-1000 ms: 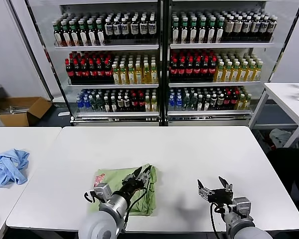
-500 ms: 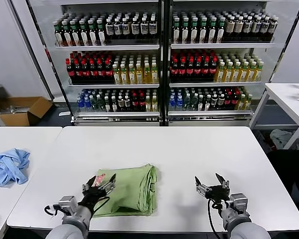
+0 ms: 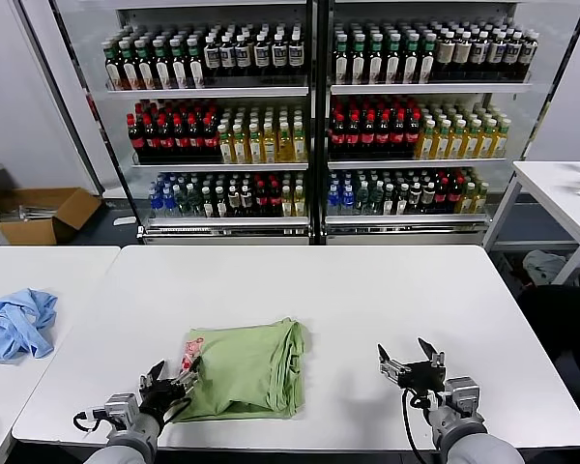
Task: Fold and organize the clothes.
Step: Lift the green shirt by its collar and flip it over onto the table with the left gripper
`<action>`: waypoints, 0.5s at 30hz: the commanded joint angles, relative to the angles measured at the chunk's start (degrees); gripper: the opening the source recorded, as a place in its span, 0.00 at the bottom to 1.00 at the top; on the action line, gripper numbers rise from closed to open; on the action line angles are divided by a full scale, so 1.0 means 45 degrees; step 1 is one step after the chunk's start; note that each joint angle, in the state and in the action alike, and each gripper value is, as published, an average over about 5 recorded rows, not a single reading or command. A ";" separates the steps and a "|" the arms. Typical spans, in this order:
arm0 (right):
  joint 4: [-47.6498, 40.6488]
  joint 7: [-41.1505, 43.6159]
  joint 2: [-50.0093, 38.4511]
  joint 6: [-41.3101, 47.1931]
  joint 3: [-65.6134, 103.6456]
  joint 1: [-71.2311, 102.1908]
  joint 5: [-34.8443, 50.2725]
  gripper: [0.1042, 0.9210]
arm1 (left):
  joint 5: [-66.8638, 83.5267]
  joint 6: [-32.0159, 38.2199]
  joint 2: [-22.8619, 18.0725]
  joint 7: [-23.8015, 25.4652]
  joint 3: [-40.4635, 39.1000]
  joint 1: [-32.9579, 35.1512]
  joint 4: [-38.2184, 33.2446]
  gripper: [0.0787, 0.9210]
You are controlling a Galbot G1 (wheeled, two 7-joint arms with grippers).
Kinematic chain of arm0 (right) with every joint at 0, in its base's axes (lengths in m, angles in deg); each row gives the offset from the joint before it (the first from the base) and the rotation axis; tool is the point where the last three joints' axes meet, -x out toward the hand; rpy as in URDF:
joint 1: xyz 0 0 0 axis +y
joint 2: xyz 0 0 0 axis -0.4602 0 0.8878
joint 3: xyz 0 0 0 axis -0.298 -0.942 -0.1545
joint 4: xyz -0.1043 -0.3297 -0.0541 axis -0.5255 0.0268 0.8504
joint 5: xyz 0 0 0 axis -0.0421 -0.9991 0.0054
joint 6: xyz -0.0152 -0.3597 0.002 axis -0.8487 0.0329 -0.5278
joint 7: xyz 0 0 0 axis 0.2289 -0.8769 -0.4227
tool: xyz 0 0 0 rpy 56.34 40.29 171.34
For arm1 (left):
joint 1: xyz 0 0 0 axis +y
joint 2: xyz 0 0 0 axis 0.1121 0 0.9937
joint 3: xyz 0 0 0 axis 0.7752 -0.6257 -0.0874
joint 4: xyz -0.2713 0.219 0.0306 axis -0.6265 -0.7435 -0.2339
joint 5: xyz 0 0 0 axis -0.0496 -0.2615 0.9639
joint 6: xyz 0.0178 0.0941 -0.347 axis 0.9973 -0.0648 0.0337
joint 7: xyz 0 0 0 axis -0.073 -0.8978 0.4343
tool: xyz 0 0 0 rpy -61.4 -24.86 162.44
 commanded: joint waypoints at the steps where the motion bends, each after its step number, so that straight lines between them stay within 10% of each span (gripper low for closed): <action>1: 0.0013 -0.0002 0.0043 0.0014 -0.0090 -0.0054 -0.0067 0.88 | 0.0719 -0.0077 -0.0093 0.0265 0.0066 0.0055 0.0204 0.71; 15: 0.0025 0.0016 -0.0013 0.0006 -0.0084 -0.0078 -0.0073 0.88 | 0.1473 0.0267 -0.0366 0.0306 -0.0222 -0.0057 0.0160 0.24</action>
